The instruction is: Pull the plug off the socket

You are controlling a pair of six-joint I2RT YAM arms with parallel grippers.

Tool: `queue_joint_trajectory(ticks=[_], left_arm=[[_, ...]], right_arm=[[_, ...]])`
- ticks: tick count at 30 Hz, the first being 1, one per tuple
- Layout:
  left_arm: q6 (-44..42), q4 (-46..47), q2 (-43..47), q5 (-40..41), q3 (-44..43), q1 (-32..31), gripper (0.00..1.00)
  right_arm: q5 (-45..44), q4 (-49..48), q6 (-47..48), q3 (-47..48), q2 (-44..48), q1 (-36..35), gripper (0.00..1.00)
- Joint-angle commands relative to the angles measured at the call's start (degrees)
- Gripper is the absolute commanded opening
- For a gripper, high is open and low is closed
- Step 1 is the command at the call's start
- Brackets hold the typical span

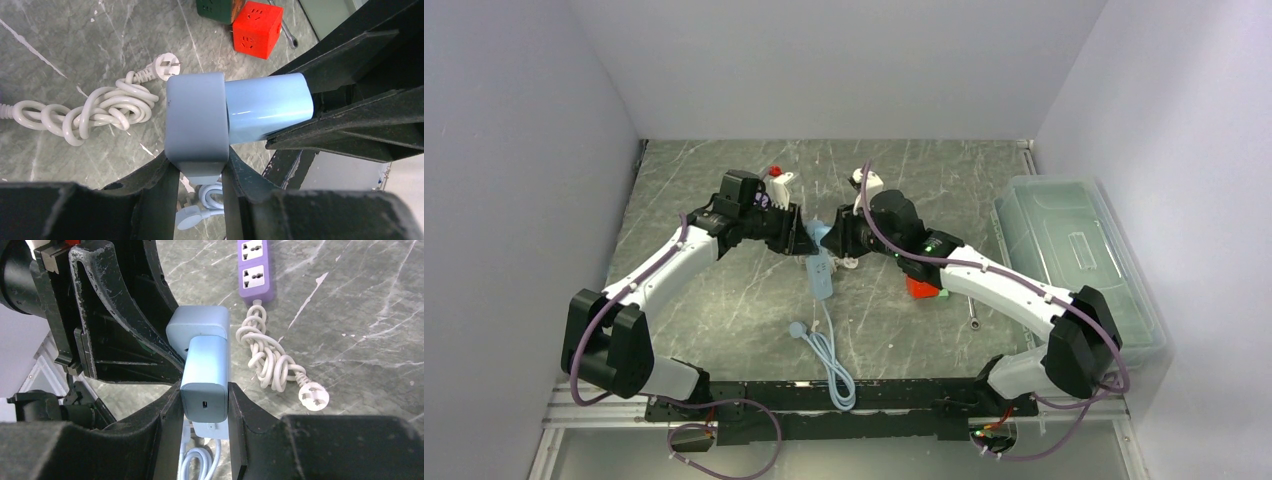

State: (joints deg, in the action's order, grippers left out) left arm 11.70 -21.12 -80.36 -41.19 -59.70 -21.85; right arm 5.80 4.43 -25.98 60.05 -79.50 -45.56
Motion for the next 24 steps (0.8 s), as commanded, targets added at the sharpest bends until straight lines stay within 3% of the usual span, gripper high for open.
queue_joint_trajectory(ticks=[1, 7, 12, 17, 24], left_arm=[[-0.7, -1.8, 0.3, -0.5, -1.8, -0.5, 0.0], [0.0, -5.1, -2.4, 4.9, -3.2, -0.4, 0.0], [0.3, -5.1, -3.3, 4.4, -3.3, -0.4, 0.0], [-0.1, -3.8, -2.4, 2.7, -2.8, -0.4, 0.0], [-0.9, -2.9, -1.5, 0.1, -2.4, -0.5, 0.0]], right_arm=[[-5.9, -1.6, 0.3, 2.4, 1.1, -2.3, 0.0], [-23.2, 5.4, 3.9, 7.9, -2.2, -10.6, 0.0], [-28.2, 7.8, 4.3, 10.1, -4.1, -12.9, 0.0], [-24.7, 6.4, 4.1, 8.8, -2.8, -11.5, 0.0], [-0.3, -1.0, -1.7, 2.8, -0.5, 0.0, 0.0]])
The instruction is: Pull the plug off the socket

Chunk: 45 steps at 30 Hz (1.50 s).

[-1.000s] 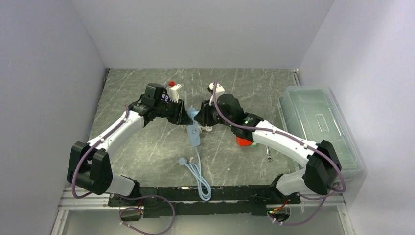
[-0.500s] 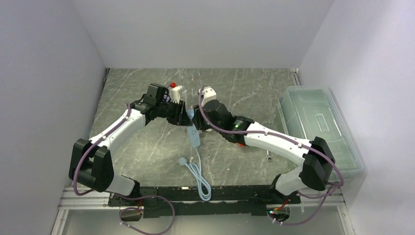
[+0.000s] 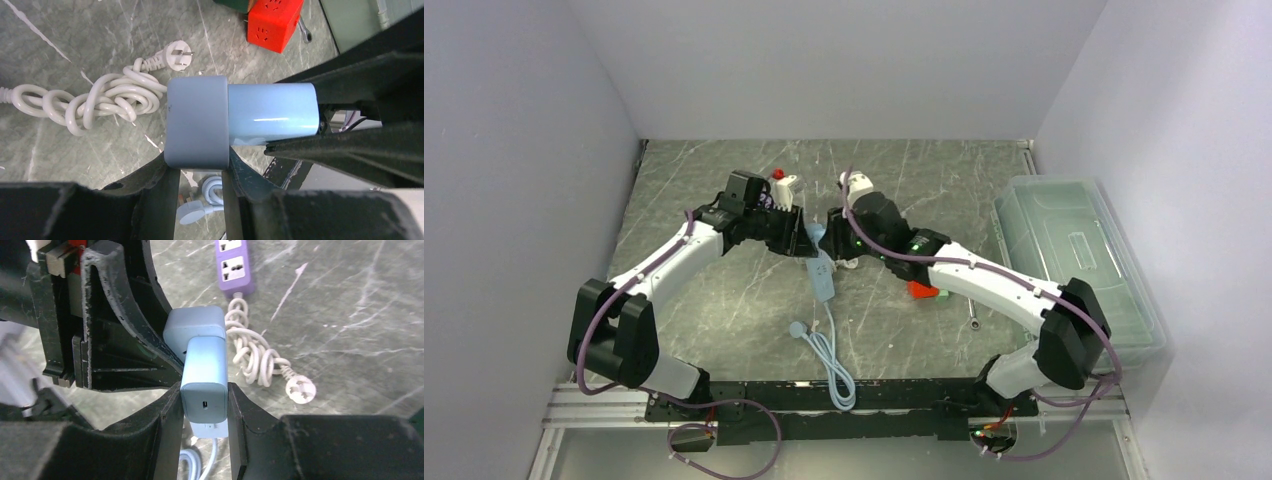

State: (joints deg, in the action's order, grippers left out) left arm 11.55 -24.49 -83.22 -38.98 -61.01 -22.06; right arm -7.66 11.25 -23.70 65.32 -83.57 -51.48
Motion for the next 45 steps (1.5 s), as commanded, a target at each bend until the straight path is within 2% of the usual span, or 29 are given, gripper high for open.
queue_joint_trajectory(ticks=[1, 6, 9, 12, 17, 22, 24, 29, 32, 35, 41, 45], left_arm=[[-0.8, 0.4, 1.5, -1.8, -1.1, -0.2, 0.0], [-0.3, -0.7, 1.1, 0.0, -1.4, -0.2, 0.0], [0.1, -2.7, -0.6, 3.3, -2.3, 0.2, 0.0], [1.0, -3.2, -1.9, 2.8, -2.8, 1.2, 0.0], [1.9, -2.5, -2.2, 1.7, -2.5, 2.3, 0.0], [0.8, -2.6, -1.9, 2.2, -2.4, 2.3, 0.0], [0.3, -2.7, -1.7, 2.4, -2.4, 2.3, 0.0], [-0.5, -2.2, -0.8, 1.2, -2.2, 2.3, 0.0], [-0.3, -2.4, -1.4, 0.9, -2.4, 2.3, 0.0], [0.1, -2.2, -1.8, 0.6, -2.4, 2.3, 0.0], [0.5, -2.7, -2.6, 2.1, -2.6, 2.6, 0.0], [0.9, -2.8, -3.4, 2.0, -2.8, 3.2, 0.0]], right_arm=[[14.0, -8.0, -4.2, -2.8, 3.6, 6.3, 0.0], [8.7, -5.0, -2.9, -0.7, 2.4, 4.4, 0.0], [-3.8, -2.3, -0.5, 1.6, 1.9, -1.0, 0.0], [-13.4, 0.2, 1.5, 3.9, 0.8, -5.3, 0.0], [-20.2, 2.8, 3.7, 6.7, -1.3, -8.3, 0.0], [-17.0, 2.9, 3.6, 6.7, -0.9, -7.1, 0.0], [-11.3, 1.7, 2.5, 5.4, 0.3, -4.6, 0.0], [12.3, -5.5, -2.8, -1.3, 3.2, 6.5, 0.0], [12.2, -4.7, -2.5, -0.6, 3.0, 6.8, 0.0], [7.3, -2.6, -1.0, 1.1, 2.4, 4.1, 0.0], [-12.4, 3.2, 2.9, 5.8, -0.3, -4.9, 0.0], [-20.5, 6.8, 4.5, 9.1, -3.3, -8.4, 0.0]])
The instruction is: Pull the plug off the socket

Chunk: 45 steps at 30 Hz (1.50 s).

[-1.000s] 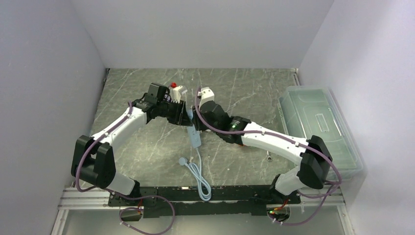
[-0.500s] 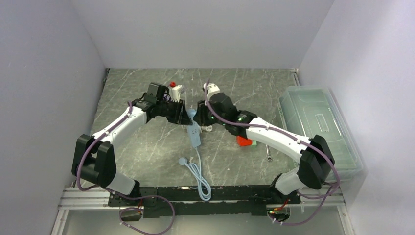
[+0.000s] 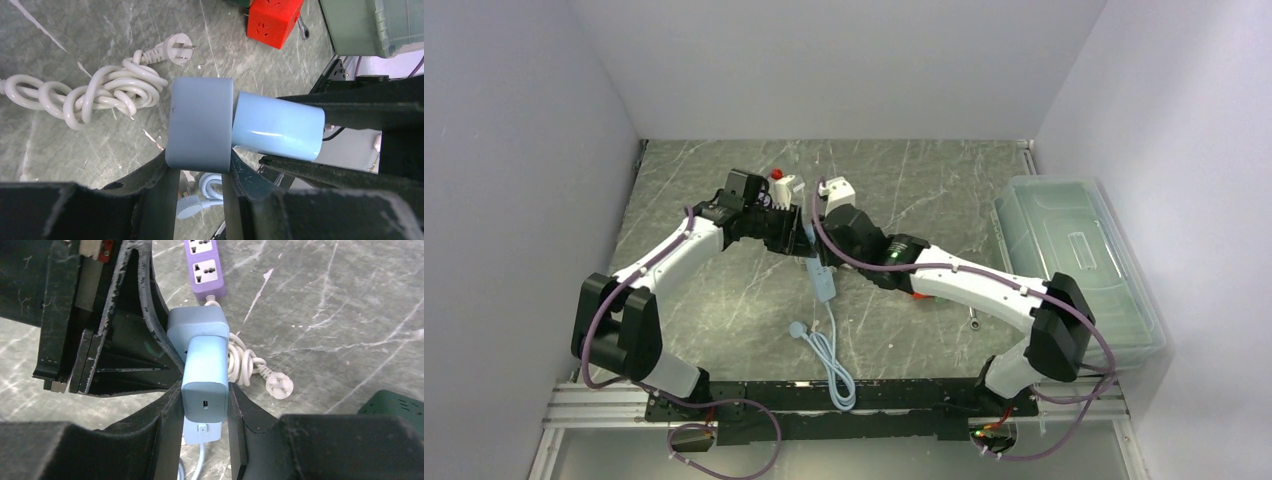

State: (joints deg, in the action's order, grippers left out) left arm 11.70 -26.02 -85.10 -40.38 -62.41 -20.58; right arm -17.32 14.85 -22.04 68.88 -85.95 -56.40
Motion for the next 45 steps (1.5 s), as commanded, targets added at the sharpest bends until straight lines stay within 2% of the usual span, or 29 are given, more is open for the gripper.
queue_joint_trajectory(ticks=[1, 5, 12, 14, 19, 26, 29, 32, 36, 42, 45], left_arm=[[0.8, -1.2, -1.6, 3.4, -1.4, 1.8, 0.0], [0.8, -1.1, -1.5, 3.2, -1.3, 2.0, 0.0], [0.5, -0.4, -1.2, 2.0, -1.1, 2.2, 0.0], [0.7, -0.3, -1.3, 1.6, -1.0, 2.2, 0.0], [0.9, -0.4, -1.8, 1.5, -1.2, 2.2, 0.0], [1.3, -1.4, -2.4, 4.0, -1.5, 2.4, 0.0], [1.6, -1.5, -2.8, 4.2, -1.5, 2.5, 0.0], [1.8, -1.6, -3.0, 4.6, -1.5, 2.6, 0.0], [1.5, -1.6, -3.0, 4.6, -1.5, 2.6, 0.0], [0.7, -1.6, -2.2, 6.0, -1.2, 2.6, 0.0], [0.8, -1.3, -1.9, 5.5, -1.0, 2.4, 0.0]], right_arm=[[-11.8, 3.6, 3.0, 5.9, -1.2, -3.9, 0.0], [-7.7, 1.5, 2.5, 4.0, 0.7, -2.4, 0.0], [18.6, -6.8, -3.8, -4.1, 5.2, 10.6, 0.0], [23.2, -7.5, -5.0, -4.7, 4.9, 12.8, 0.0], [19.7, -5.6, -3.4, -3.0, 4.2, 11.7, 0.0], [-4.2, 2.1, 2.3, 4.4, 1.1, 1.0, 0.0], [-10.3, 4.9, 3.6, 6.9, -1.1, -1.8, 0.0], [-12.4, 6.3, 4.5, 8.0, -2.0, -2.7, 0.0], [-9.3, 5.2, 5.2, 7.0, -0.4, -1.8, 0.0], [13.3, -0.9, 1.1, 1.4, 4.4, 7.7, 0.0], [19.1, -2.7, -0.7, -0.5, 5.3, 10.7, 0.0]])
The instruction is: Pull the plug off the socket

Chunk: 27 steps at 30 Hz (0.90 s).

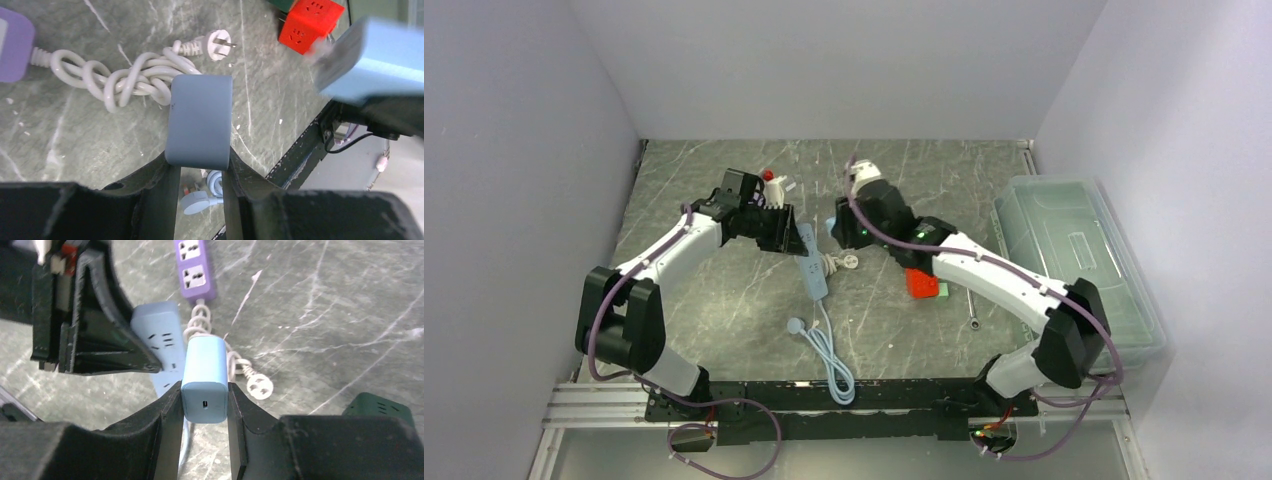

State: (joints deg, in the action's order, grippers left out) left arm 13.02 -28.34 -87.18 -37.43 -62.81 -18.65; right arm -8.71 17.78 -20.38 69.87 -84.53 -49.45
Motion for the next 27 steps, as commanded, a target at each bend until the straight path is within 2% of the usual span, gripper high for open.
queue_joint_trajectory(ticks=[1, 7, 9, 15, 22, 27], left_arm=[[-0.5, 1.1, 0.1, 2.4, -0.7, 0.5, 0.0], [-0.1, 1.2, 0.5, 1.6, -0.7, 0.5, 0.0], [0.1, 1.3, 1.0, 1.2, -0.7, 1.1, 0.0], [1.9, 1.5, 2.5, -0.3, -0.5, 10.9, 0.0], [3.5, 0.0, -0.8, -0.1, -1.4, 19.1, 0.0], [4.5, 0.2, -3.4, -0.5, -1.5, 24.2, 0.0]], right_arm=[[10.4, -5.4, -2.3, -1.5, 3.9, 3.9, 0.0], [8.9, -4.7, -2.8, -2.1, 4.7, 3.9, 0.0], [5.9, -3.4, -2.9, -2.4, 5.4, 3.9, 0.0], [-1.8, 4.7, -2.3, -4.8, 6.7, 3.9, 0.0], [-4.6, 11.6, -4.4, -11.8, 7.7, 3.9, 0.0], [-13.2, 18.7, -7.6, -13.3, 7.3, 4.0, 0.0]])
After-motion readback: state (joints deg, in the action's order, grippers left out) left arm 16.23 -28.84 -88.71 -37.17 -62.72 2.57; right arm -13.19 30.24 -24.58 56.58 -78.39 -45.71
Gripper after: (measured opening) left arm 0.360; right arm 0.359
